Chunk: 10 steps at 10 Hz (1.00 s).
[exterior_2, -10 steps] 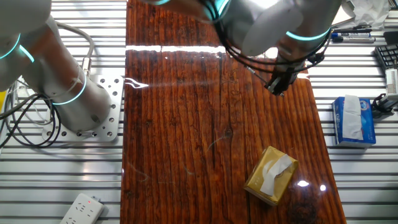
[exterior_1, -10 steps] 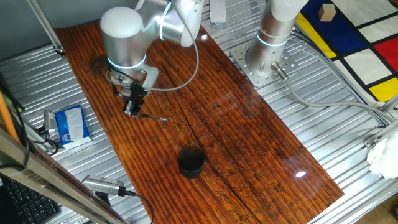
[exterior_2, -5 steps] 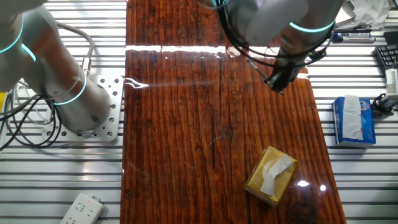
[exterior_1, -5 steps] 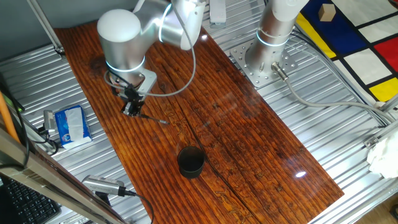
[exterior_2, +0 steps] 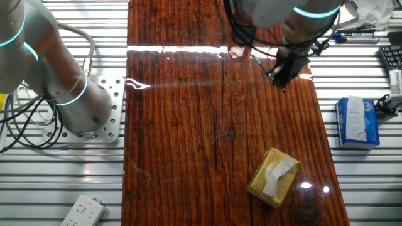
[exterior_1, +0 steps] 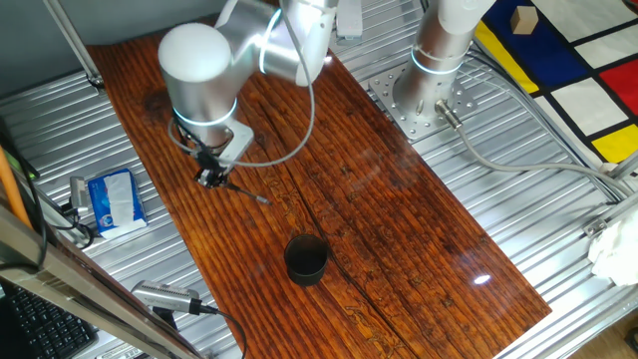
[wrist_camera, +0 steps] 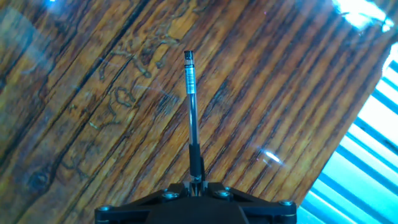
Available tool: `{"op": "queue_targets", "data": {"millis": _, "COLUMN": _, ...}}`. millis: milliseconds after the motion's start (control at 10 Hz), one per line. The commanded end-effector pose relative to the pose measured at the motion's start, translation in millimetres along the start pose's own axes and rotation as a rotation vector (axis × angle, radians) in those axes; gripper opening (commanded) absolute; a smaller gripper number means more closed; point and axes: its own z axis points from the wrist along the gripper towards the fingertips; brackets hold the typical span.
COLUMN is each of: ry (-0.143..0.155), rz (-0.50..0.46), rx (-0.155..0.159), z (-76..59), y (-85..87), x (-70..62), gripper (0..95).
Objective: Put the pen into the pen holder
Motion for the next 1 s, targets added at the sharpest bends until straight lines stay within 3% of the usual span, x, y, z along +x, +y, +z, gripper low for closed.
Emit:
{"op": "queue_targets", "data": {"millis": 100, "ry": 0.039, "rz": 0.062, "rx": -0.041, "z": -13.0, "y": -2.8, "x": -8.3, "gripper": 0.0}}
{"op": "queue_targets", "data": {"millis": 200, "ry": 0.054, "rz": 0.085, "rx": -0.053, "z": -18.3, "y": -4.0, "x": -12.2, "gripper": 0.0}}
{"op": "queue_targets", "data": {"millis": 500, "ry": 0.06, "rz": 0.148, "rx": -0.082, "z": -25.9, "y": -6.3, "x": -18.1, "gripper": 0.0}}
{"op": "queue_targets", "data": {"millis": 1000, "ry": 0.101, "rz": 0.228, "rx": -0.135, "z": -32.8, "y": -8.3, "x": -23.8, "gripper": 0.0}}
